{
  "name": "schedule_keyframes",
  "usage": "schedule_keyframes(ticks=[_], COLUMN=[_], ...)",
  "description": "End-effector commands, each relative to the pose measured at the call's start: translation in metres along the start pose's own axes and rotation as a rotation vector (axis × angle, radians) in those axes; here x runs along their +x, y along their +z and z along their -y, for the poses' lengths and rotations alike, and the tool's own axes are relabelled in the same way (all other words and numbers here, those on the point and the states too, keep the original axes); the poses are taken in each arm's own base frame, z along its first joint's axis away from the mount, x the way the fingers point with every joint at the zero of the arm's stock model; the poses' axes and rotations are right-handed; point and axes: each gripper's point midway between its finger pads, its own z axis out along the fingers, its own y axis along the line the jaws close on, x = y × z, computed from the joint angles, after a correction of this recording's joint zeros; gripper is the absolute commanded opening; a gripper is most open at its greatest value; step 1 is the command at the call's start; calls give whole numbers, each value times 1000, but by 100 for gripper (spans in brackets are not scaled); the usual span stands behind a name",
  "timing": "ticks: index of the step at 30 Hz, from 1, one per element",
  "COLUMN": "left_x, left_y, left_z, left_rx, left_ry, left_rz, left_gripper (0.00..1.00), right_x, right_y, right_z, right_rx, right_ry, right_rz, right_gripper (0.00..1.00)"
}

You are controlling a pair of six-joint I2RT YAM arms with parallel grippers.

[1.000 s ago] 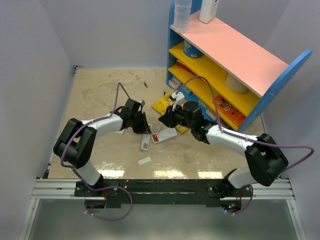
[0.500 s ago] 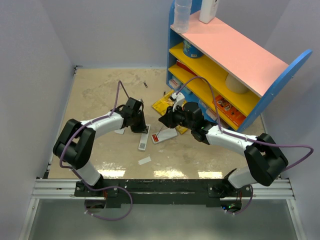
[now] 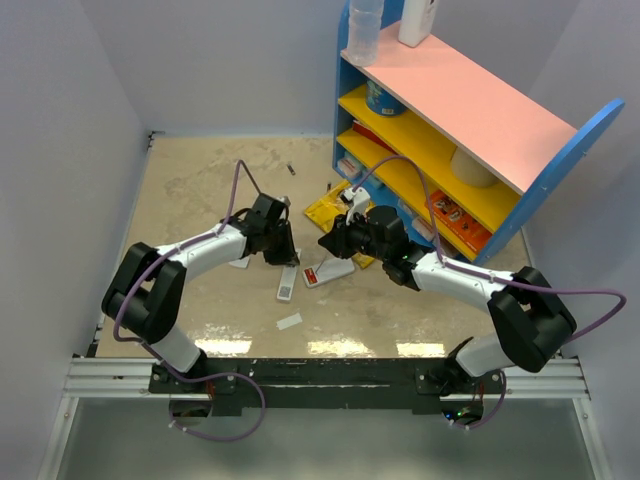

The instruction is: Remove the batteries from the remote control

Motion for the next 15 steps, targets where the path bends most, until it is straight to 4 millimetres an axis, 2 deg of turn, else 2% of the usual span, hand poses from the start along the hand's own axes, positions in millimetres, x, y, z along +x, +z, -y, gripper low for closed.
schedule_keyframes(ticks=[1, 15], left_x=[-4, 8], left_y=[-3, 16], left_z=[9, -15], left_rx=[22, -85], left_ry=[29, 24], left_rz=[10, -31], left_gripper=[15, 14], right_x=[-16, -21], right_y=[-2, -2], right_z=[-4, -4], right_rx=[-14, -7], right_ry=[4, 15], right_rz=[60, 80], right_gripper=[0, 0])
